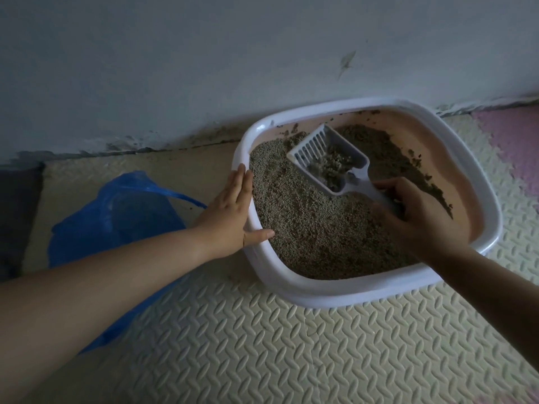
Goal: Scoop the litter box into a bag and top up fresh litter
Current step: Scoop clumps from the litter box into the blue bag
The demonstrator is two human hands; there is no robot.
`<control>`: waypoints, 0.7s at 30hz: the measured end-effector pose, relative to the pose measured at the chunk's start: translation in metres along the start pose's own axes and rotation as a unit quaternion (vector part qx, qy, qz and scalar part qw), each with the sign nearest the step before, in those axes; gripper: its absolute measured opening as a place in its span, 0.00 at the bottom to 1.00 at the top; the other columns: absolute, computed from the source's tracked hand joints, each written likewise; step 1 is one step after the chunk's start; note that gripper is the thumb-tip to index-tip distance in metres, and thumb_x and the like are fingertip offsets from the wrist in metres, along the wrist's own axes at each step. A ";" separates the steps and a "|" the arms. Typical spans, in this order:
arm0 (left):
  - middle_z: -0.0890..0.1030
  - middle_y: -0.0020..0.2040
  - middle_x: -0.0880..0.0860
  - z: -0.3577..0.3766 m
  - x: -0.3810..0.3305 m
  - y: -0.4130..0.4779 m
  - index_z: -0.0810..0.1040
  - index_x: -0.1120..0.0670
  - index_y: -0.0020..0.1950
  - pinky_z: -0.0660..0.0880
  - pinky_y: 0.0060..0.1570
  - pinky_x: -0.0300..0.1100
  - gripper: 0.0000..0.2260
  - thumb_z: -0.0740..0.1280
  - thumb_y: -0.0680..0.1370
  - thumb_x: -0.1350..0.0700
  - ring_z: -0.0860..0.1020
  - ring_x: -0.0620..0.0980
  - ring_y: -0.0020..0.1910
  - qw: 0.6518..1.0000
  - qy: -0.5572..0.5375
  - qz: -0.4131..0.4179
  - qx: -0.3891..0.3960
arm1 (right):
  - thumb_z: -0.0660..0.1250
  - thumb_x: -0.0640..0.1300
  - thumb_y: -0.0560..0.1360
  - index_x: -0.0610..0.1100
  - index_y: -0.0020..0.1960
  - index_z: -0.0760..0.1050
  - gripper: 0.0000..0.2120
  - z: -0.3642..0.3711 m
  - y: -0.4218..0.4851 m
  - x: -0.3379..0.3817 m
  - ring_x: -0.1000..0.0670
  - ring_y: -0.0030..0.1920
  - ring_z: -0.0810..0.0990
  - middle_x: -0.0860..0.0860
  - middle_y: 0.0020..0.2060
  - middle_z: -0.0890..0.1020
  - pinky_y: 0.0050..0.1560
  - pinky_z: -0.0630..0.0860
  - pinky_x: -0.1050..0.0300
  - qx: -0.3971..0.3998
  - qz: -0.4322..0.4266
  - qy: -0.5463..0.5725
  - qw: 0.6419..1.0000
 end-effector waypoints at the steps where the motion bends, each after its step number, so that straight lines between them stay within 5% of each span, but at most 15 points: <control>1: 0.24 0.71 0.50 -0.003 0.003 -0.004 0.28 0.54 0.74 0.41 0.73 0.46 0.50 0.57 0.71 0.31 0.30 0.46 0.73 1.000 0.000 0.004 -0.002 | 0.67 0.46 0.75 0.46 0.60 0.73 0.14 0.001 0.001 0.003 0.60 0.36 0.75 0.56 0.39 0.77 0.34 0.71 0.63 0.010 -0.006 0.003 1.000; 6: 0.32 0.76 0.46 -0.031 0.030 -0.037 0.38 0.51 0.77 0.42 0.73 0.44 0.43 0.47 0.70 0.30 0.34 0.43 0.75 0.997 -0.028 -0.002 -0.072 | 0.67 0.46 0.74 0.48 0.60 0.73 0.16 0.010 0.010 0.030 0.57 0.34 0.77 0.58 0.40 0.78 0.34 0.76 0.52 0.057 -0.035 0.032 0.997; 13: 0.48 0.79 0.50 -0.061 0.107 -0.098 0.67 0.50 0.71 0.53 0.74 0.50 0.24 0.65 0.77 0.46 0.46 0.50 0.77 0.977 0.037 -0.122 -0.170 | 0.70 0.43 0.72 0.54 0.55 0.73 0.13 0.042 0.029 0.092 0.56 0.32 0.77 0.58 0.36 0.78 0.29 0.72 0.56 0.148 -0.119 0.067 0.979; 16: 0.52 0.78 0.52 -0.056 0.125 -0.117 0.71 0.50 0.68 0.58 0.72 0.51 0.22 0.68 0.75 0.49 0.51 0.52 0.77 0.973 0.056 -0.149 -0.169 | 0.71 0.42 0.71 0.53 0.53 0.75 0.13 0.060 0.038 0.117 0.57 0.32 0.77 0.59 0.32 0.77 0.30 0.69 0.63 0.182 -0.163 0.057 0.968; 21: 0.57 0.76 0.50 -0.055 0.137 -0.137 0.69 0.50 0.70 0.65 0.67 0.47 0.23 0.68 0.76 0.50 0.60 0.50 0.74 0.967 0.031 -0.183 -0.175 | 0.70 0.45 0.71 0.56 0.53 0.76 0.12 0.097 0.054 0.154 0.56 0.32 0.77 0.61 0.33 0.78 0.32 0.71 0.59 0.237 -0.205 0.031 0.949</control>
Point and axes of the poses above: each hand's wrist, its own y-axis towards the middle knuckle, its own z-axis out of the palm, x = y × z, the point moved 4 cm from there along y, towards the middle knuckle
